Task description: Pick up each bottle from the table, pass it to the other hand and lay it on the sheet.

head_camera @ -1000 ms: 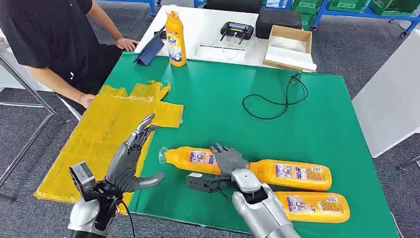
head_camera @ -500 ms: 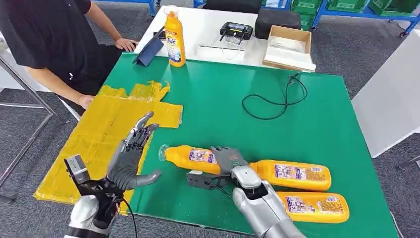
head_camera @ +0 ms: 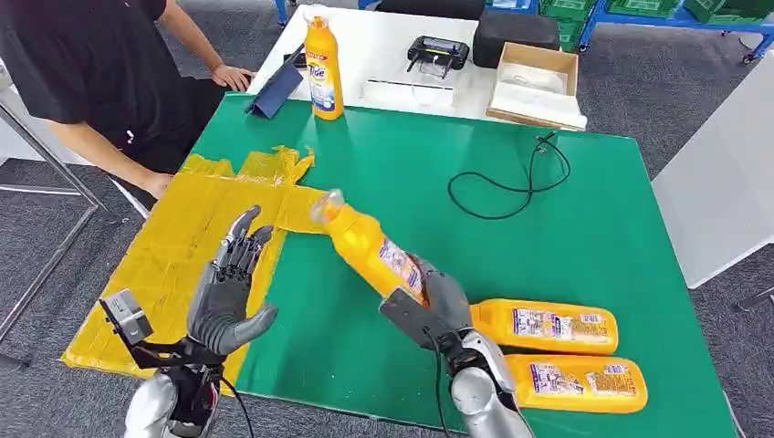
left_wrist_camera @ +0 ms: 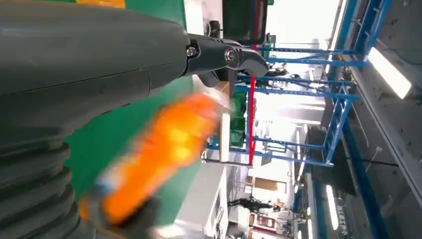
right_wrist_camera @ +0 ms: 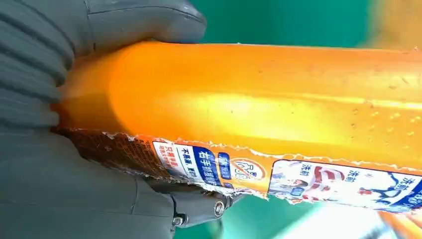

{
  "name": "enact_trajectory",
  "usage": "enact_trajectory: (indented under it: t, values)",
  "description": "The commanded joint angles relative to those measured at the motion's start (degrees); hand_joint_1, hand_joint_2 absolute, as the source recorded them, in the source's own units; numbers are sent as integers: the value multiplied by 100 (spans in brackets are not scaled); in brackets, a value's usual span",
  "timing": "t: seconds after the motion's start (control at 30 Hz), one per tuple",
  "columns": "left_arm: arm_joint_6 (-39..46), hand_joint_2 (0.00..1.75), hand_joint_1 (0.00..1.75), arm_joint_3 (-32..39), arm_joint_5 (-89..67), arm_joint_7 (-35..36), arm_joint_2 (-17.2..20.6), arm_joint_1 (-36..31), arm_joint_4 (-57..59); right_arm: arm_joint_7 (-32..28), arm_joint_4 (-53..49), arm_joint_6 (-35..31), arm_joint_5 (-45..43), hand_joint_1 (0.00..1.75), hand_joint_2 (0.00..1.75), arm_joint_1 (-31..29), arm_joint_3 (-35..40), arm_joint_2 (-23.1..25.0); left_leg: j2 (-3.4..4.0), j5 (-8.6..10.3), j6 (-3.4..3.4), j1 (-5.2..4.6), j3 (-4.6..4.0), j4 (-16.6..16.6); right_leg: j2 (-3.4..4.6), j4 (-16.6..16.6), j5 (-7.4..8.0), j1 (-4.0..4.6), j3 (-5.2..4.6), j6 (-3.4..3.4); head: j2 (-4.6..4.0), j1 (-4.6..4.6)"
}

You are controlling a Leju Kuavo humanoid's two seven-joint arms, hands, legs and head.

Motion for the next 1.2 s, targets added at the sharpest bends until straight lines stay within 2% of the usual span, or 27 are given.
enact_trajectory:
  t: [0.03, 0.2, 0.23, 0.27, 0.3, 0.33, 1.1, 1.13, 1.17, 1.2]
  values:
    - [-75, 175, 0, 38, -11, 115, -266, 37, 103, -775, -1552, -371, -663, 175, 175, 562, -231, 78, -8, -5, -10, 1, 5, 2, 6, 2, -9, 0, 9, -10, 0, -2]
    - [145, 175, 0, -273, 38, 401, -217, 178, -23, -832, -2128, -142, -729, 175, 175, 863, 212, -69, -9, -8, -11, 4, 3, 4, 8, 1, -11, 2, 8, -12, 0, -4]
    - [113, 0, 0, -301, 153, 390, -175, 196, -28, -821, -2146, -106, -722, 175, 175, 881, 293, -90, -7, -6, -9, 3, -2, 3, 6, 1, -8, 1, 2, -10, 0, 0]
    - [114, 0, 0, -295, 180, 383, -171, 198, -21, -819, -2147, -74, -727, 175, 175, 892, 352, -95, -3, -4, -7, 3, -5, 2, 6, 0, -5, 2, -2, -7, 0, 0]
    - [91, 0, 10, -286, 215, 347, -177, 190, -11, -822, -2157, -55, -720, 175, 175, 896, 452, -120, -5, -8, -12, 5, 0, 4, 11, 1, -10, 3, 6, -13, 0, 0]
    - [115, 0, 175, -243, 241, 269, -236, 187, -16, -831, -2170, -50, -697, 175, 175, 899, 504, -133, 1, -6, -10, 3, -2, 1, 14, 0, -6, 1, 0, -11, 0, -2]
    - [-41, 0, 175, -39, 251, 124, -333, 149, 91, -830, -2327, -65, -499, 175, 175, 896, 950, -279, 0, -6, -13, 5, 4, -1, 18, -5, -6, 3, 7, -15, 0, 0]
    - [-35, 175, 175, -46, 255, 158, -331, 160, 77, -825, -2363, -66, -497, 175, 175, 911, 955, -283, 0, -3, -9, 4, -2, -2, 12, -5, -4, 2, 1, -10, 0, -2]
    - [-32, 175, 175, -105, 232, 267, -283, 190, 44, -822, -2427, -80, -494, 175, 175, 947, 957, -296, 1, -2, -7, 3, -5, -2, 10, -4, -2, 2, -4, -8, 0, -2]
    - [-8, 0, 168, -119, 243, 289, -300, 222, 31, -815, -2449, -74, -489, 175, 175, 968, 967, -309, 0, -6, -12, 5, 1, 0, 16, -4, -6, 3, 5, -13, 0, 0]
